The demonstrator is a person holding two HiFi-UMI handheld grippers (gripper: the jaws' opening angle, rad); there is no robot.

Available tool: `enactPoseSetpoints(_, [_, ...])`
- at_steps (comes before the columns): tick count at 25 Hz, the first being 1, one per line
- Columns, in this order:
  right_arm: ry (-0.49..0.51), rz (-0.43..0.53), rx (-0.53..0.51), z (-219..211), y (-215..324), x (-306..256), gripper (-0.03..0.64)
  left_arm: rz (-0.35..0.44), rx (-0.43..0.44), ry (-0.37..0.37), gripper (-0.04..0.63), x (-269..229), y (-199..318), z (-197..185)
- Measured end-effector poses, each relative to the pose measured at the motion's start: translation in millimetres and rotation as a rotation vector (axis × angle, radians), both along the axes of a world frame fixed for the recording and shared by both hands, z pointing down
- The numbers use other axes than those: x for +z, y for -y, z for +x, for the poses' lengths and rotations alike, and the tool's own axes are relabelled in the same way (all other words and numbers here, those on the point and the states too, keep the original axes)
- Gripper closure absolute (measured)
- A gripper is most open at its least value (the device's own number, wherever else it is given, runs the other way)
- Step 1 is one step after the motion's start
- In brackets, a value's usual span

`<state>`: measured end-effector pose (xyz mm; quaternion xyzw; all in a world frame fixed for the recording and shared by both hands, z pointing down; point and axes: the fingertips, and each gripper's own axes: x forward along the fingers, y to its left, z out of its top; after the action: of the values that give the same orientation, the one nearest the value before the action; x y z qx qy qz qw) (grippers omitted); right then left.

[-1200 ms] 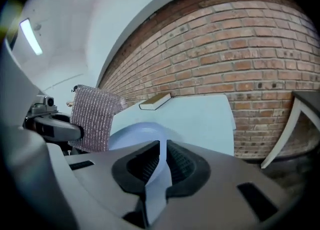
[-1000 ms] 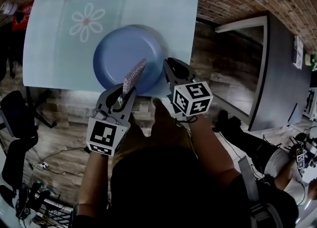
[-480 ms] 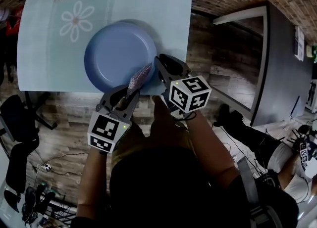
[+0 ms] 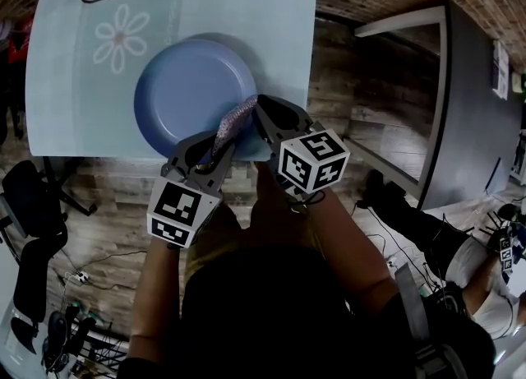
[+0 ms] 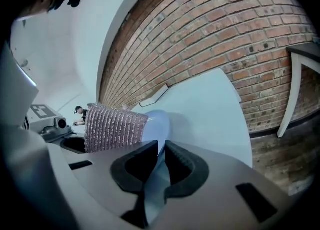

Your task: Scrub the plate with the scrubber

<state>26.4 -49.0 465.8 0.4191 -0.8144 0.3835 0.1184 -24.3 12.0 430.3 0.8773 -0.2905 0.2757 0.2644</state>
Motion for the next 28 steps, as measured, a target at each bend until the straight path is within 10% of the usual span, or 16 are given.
enactPoseSetpoints(28, [-0.08,0.036,0.009,1.6,5.5,1.3,0.552,0.168,-0.097,0.182,0.511,12.2,136.2,-20.4])
